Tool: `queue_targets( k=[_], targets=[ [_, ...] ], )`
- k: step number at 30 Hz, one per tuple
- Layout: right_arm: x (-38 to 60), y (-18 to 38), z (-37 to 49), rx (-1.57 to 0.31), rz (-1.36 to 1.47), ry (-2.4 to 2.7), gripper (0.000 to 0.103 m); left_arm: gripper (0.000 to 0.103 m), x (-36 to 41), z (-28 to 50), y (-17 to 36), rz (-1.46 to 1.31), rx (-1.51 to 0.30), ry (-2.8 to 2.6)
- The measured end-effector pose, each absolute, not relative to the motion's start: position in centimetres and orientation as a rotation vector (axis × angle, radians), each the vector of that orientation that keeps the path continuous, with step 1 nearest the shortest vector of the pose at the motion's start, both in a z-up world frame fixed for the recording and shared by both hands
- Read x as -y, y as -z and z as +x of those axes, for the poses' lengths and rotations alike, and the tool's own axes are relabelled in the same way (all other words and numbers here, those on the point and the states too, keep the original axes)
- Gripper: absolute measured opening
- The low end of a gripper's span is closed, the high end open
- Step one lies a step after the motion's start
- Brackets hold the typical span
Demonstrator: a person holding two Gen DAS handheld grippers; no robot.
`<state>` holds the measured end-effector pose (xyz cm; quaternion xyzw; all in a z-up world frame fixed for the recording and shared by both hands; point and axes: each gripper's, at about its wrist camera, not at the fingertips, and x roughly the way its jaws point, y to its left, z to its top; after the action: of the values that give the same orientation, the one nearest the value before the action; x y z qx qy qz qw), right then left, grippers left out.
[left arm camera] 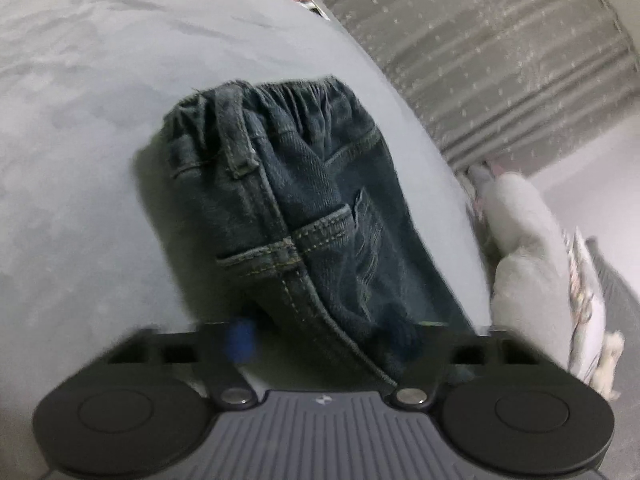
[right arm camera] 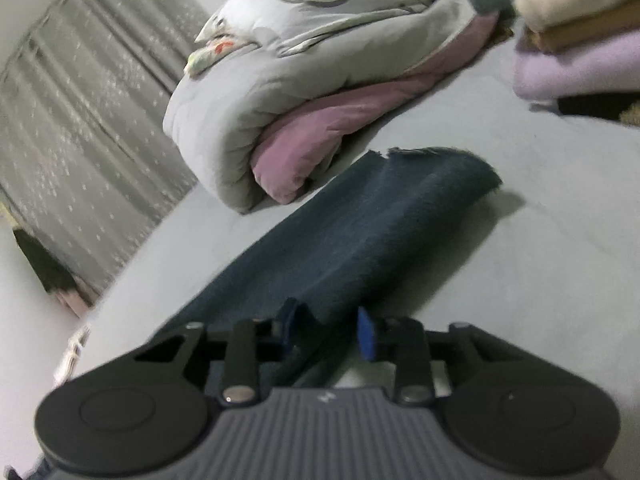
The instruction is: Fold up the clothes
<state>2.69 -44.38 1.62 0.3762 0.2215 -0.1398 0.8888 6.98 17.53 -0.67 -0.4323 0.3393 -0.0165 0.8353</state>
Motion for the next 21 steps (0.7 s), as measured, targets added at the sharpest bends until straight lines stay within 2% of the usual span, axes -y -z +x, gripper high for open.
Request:
queue_targets(
  k=[3, 6, 18, 20, 21],
  targets=[
    [44.3, -2.0, 2.7, -0.447, 0.766, 0.288, 0.022, 0.018, -17.9, 6.9, 0.6, -0.949, -0.715, 0.054],
    [44.2, -2.5, 2.6, -0.43, 0.747, 0.286, 0.018, 0.011, -18.1, 6.8, 0.4, -0.966, -0.71, 0.063],
    [45.3, -5.5, 1.6, -0.354, 0.781, 0.215, 0.011, 0.004, -20.6, 5.0, -2.3, -1.069, -0.643, 0.131],
    [45.5, -6.0, 1.3, -0.333, 0.771, 0.225, 0.004, 0.004, -20.9, 4.4, -2.0, -1.095, -0.644, 0.125],
    [45.8, -6.2, 1.1, -0.323, 0.768, 0.236, 0.004, 0.004, -20.9, 4.3, -1.7, -1.09, -0.653, 0.117]
  ],
)
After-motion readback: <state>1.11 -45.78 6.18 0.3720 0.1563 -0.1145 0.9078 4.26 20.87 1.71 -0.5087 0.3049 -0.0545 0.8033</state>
